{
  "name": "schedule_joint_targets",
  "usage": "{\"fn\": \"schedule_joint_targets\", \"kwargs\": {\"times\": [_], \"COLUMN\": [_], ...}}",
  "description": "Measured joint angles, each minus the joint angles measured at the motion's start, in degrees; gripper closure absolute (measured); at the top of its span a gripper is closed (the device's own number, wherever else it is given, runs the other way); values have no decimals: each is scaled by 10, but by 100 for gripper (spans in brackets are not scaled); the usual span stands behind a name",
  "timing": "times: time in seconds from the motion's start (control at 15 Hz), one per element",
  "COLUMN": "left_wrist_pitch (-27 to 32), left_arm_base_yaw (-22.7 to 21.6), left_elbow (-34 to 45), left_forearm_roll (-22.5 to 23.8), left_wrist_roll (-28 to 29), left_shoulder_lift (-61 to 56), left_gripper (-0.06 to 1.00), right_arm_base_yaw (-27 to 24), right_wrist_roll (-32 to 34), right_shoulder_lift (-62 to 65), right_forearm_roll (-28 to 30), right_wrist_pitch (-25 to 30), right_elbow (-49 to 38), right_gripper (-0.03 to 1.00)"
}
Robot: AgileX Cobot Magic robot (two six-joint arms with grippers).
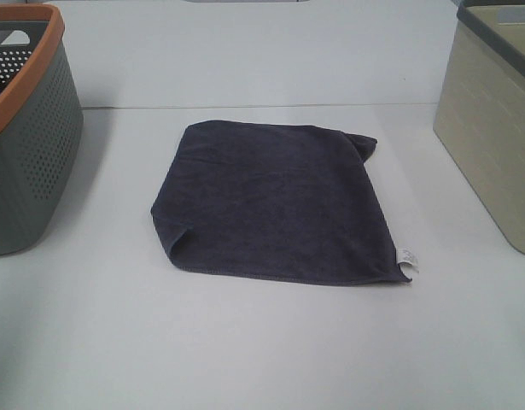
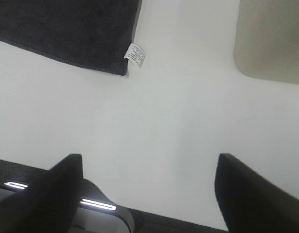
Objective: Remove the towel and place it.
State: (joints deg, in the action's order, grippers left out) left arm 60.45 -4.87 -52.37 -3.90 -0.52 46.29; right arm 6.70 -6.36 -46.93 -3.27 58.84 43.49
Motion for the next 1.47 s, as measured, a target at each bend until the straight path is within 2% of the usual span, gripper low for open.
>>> {"fn": "schedule_joint_targets", "kwargs": {"times": [0.2, 0.4, 0.73, 1.0, 1.47], "left_wrist_pitch": [-4, 0, 4, 4, -1], "left_arm_base_yaw": [0, 0, 0, 0, 0], "left_elbow": [89, 152, 205, 228, 235], "left_forearm_roll": [0, 0, 5, 12, 30], "left_wrist_roll": [5, 40, 50, 50, 32], "left_shoulder_lift": [-126, -247, -392, -460, -466], "left_gripper": [18, 18, 18, 18, 18], "right_arm_base_yaw": [0, 0, 0, 0, 0], "right_wrist_roll": [0, 0, 0, 0, 0], "right_shoulder_lift": [84, 172, 320, 400, 471], "right_forearm_roll": [-1, -4, -4, -4, -15], "right_wrist_pitch": [-7, 5, 18, 18, 18], "right_elbow": [-64, -110, -144, -144, -146], "right_gripper": [22, 22, 22, 22, 22]}}
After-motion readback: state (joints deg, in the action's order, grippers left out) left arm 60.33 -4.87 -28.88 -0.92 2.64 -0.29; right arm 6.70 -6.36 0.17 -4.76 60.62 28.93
